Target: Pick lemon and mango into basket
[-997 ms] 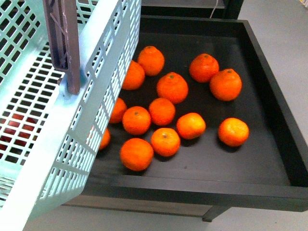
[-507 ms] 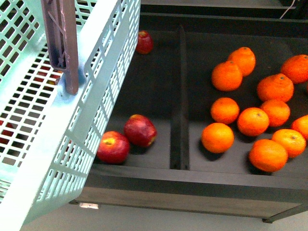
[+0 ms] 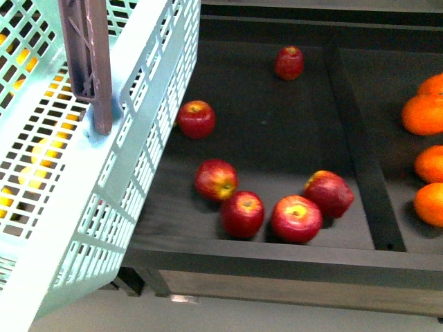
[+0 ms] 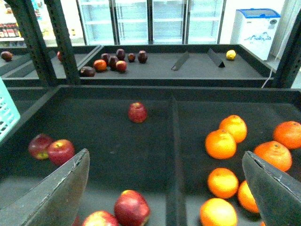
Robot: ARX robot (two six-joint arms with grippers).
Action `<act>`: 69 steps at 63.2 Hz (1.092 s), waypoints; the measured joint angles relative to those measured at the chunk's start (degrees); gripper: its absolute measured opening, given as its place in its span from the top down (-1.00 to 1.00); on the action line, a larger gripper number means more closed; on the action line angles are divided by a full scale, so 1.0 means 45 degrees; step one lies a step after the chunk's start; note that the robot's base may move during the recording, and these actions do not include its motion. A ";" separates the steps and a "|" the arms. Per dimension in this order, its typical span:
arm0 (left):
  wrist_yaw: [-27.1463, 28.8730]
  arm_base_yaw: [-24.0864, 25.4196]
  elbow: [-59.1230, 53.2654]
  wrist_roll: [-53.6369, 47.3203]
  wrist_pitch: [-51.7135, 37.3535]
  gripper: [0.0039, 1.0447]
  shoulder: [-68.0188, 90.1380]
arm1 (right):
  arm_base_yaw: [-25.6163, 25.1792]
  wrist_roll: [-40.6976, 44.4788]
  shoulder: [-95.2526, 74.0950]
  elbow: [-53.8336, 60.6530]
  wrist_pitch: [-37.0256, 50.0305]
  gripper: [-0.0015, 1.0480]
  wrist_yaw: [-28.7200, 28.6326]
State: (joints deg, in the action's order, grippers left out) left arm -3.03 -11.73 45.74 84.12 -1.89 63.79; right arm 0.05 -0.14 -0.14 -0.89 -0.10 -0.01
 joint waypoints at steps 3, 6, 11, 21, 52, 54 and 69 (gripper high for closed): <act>0.0000 0.0000 0.0000 -0.0019 0.0000 0.71 -0.0039 | 0.0000 0.0000 -0.0005 0.0000 0.0000 -0.83 0.0010; 0.0010 0.0000 0.0005 -0.0019 0.0000 0.71 -0.0024 | 0.0000 0.0000 -0.0005 0.0000 0.0000 -0.83 0.0010; -0.0029 0.0000 0.0000 -0.0005 0.0000 0.71 0.0000 | 0.0000 0.0000 -0.0005 0.0000 0.0000 -0.83 -0.0005; -0.0019 0.0000 0.0010 -0.0010 0.0000 0.71 0.0000 | 0.0000 0.0000 -0.0005 0.0000 0.0010 -0.83 0.0019; -0.0005 0.0000 0.0010 -0.0015 0.0000 0.71 0.0015 | 0.0000 0.0000 0.0000 0.0000 0.0000 -0.83 0.0034; -0.0005 0.0000 0.0010 -0.0015 0.0000 0.71 0.0019 | 0.0000 0.0000 0.0000 0.0000 0.0000 -0.83 0.0029; -0.0039 0.0000 0.0010 -0.0005 0.0000 0.71 0.0015 | 0.0000 0.0000 0.0015 0.0000 0.0005 -0.83 0.0039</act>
State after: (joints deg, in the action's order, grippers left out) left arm -3.20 -11.73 45.78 84.09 -1.89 63.86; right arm 0.05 -0.14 -0.08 -0.89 -0.08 0.16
